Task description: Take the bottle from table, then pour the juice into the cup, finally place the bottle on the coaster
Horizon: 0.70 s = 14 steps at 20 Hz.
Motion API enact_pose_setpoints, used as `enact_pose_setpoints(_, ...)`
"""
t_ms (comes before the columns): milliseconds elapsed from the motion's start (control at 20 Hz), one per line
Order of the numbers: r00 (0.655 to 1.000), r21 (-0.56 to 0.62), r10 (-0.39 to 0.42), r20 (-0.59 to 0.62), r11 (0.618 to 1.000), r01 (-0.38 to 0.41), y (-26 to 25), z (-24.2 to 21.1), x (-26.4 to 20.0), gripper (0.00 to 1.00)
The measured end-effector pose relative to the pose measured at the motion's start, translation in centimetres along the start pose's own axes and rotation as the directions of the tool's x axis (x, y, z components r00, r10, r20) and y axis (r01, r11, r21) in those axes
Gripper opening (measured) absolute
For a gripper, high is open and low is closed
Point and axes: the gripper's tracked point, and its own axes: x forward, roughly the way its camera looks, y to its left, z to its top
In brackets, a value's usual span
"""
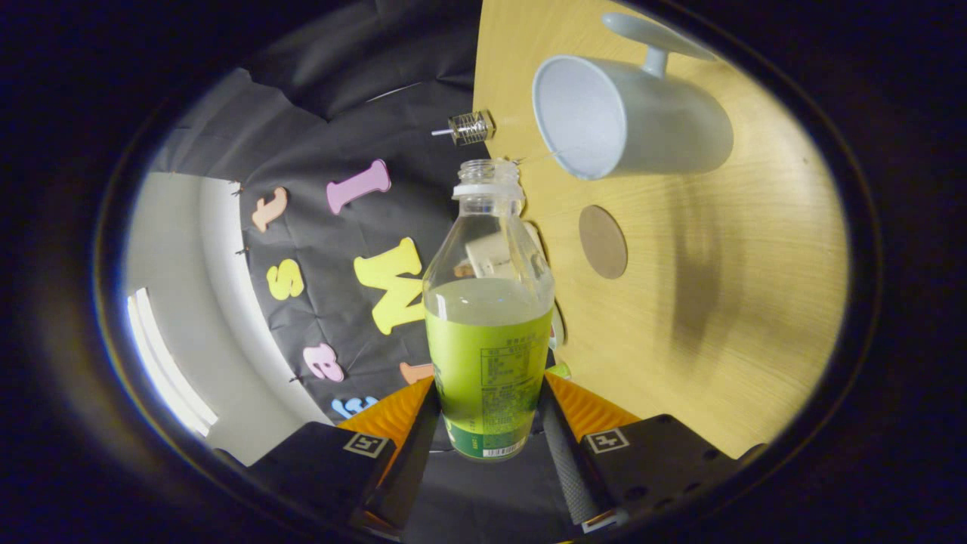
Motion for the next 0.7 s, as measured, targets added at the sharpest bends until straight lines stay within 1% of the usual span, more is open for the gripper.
enact_pose_setpoints(500, 0.999, 0.066, 0.045, 0.004, 0.997, -0.045, 0.9, 0.0, 0.1, 0.80)
enact_pose_setpoints(700, 0.998, 0.112, 0.059, -0.003, 0.992, -0.058, 1.5, -0.1, 0.1, 0.80)
